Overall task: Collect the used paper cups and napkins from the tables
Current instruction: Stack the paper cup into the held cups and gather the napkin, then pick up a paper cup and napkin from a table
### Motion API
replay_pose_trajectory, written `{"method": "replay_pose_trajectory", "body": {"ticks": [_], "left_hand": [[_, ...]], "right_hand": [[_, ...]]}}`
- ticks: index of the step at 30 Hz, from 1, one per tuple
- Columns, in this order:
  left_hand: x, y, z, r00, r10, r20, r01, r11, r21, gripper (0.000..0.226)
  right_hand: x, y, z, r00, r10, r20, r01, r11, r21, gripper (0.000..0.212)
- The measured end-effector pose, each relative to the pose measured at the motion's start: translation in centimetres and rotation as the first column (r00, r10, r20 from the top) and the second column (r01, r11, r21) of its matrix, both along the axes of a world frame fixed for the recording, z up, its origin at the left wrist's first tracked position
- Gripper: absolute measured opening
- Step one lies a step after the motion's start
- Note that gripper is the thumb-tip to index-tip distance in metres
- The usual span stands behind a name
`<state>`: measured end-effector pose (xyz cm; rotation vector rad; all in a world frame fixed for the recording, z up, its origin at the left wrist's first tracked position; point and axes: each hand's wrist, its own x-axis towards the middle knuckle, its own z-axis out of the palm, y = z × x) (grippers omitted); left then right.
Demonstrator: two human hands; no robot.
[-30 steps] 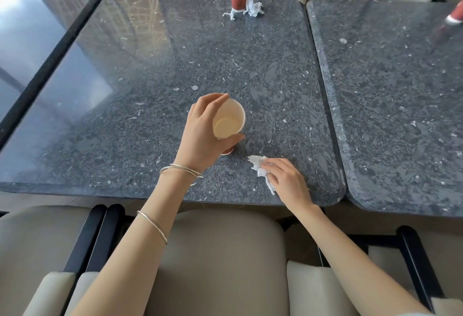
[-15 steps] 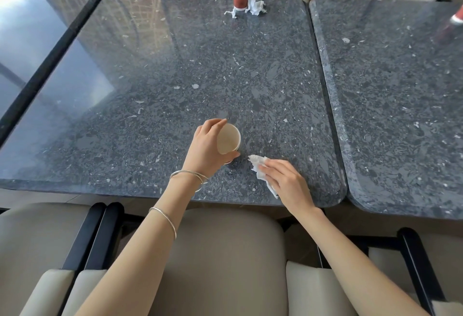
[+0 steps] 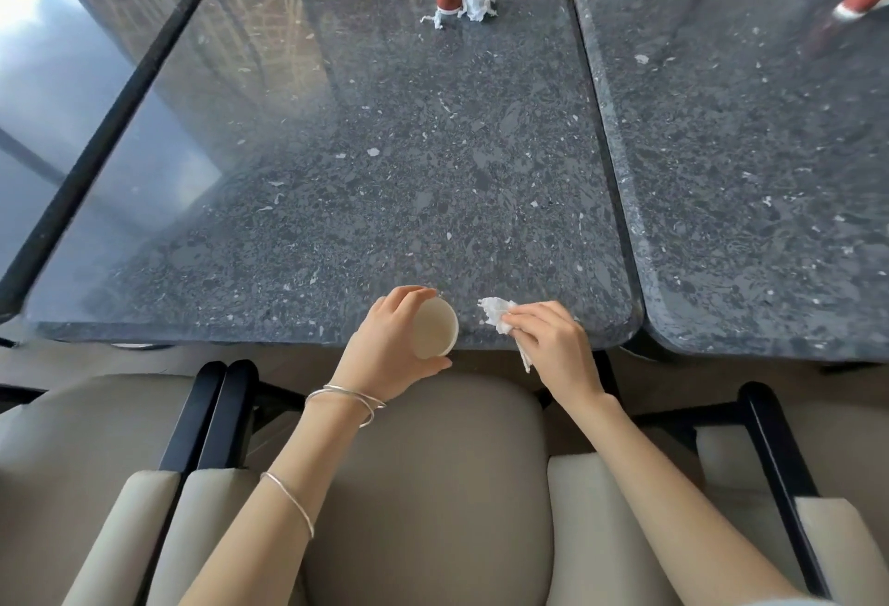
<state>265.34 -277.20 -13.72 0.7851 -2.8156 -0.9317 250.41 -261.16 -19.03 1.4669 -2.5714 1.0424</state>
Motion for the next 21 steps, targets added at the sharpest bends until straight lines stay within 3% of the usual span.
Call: {"method": "replay_pose_trajectory", "body": {"ticks": [10, 21], "left_hand": [[9.3, 9.2, 8.3, 0.97, -0.188, -0.156, 0.178, 0.981, -0.073, 0.08], [22.9, 22.8, 14.0, 0.805, -0.562, -0.188, 0.553, 0.827, -0.105, 0.077]], "right_hand": [[11.9, 12.8, 10.5, 0.974, -0.227, 0.013, 0.226, 0.962, -0.153, 0.019], [32.4, 30.5, 17.7, 0.867, -0.497, 0.038, 0.499, 0.86, -0.109, 0.019]]}}
